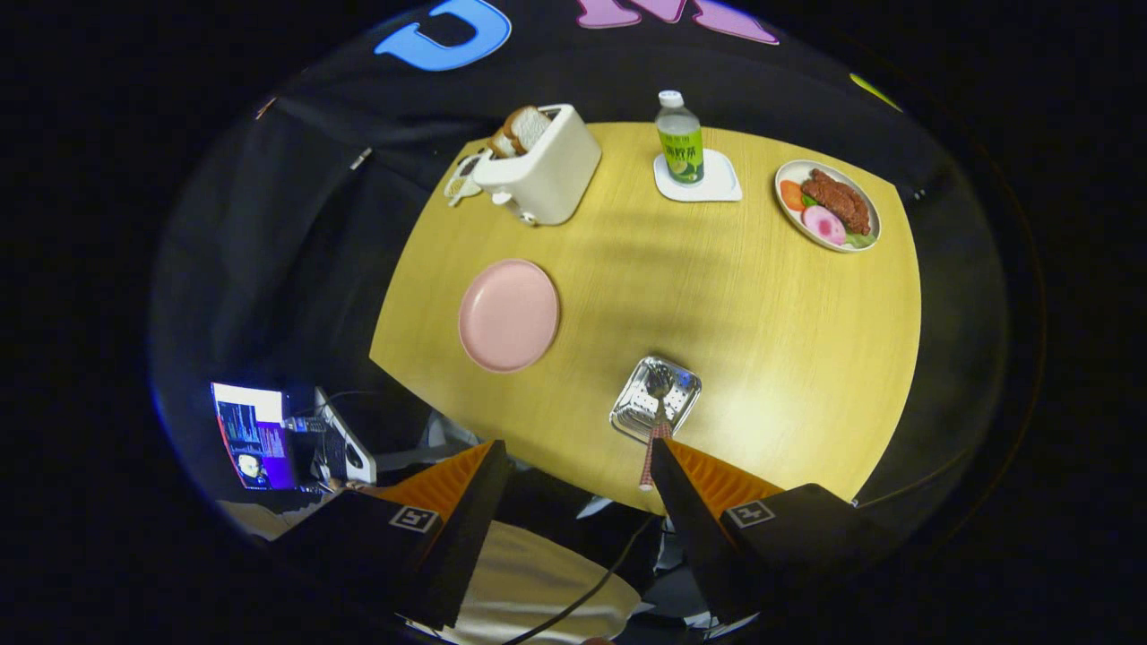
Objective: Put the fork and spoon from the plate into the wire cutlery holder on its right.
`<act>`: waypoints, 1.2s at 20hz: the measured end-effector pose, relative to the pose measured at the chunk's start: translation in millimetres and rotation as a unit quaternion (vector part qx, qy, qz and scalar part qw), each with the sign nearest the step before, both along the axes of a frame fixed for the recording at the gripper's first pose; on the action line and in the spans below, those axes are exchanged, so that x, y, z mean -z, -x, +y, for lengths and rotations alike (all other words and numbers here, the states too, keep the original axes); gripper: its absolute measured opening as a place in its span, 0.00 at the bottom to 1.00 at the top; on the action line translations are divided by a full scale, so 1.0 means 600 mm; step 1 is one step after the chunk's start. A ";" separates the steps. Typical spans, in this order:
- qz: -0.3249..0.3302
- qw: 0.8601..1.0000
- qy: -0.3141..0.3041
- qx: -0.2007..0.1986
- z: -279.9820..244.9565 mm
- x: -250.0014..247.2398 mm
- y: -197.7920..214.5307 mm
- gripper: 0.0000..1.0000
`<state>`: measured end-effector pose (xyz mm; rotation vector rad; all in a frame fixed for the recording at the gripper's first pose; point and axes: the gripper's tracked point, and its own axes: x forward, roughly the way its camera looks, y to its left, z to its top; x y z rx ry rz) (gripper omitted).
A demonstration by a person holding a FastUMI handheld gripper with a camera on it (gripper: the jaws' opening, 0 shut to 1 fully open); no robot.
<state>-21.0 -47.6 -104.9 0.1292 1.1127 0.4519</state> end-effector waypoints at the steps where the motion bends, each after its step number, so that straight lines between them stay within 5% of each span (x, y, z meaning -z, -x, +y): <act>1: -0.027 1.000 -0.008 0.014 0.005 -0.010 -0.004 0.99; 6: -0.160 0.981 -0.040 0.102 0.045 -0.068 -0.038 0.99; 13: -0.324 0.926 -0.061 0.184 0.081 -0.172 -0.060 0.99; 19: -0.480 0.842 -0.010 0.248 0.060 -0.295 -0.040 0.99; 24: -0.598 0.755 -0.007 0.271 0.064 -0.392 0.003 0.99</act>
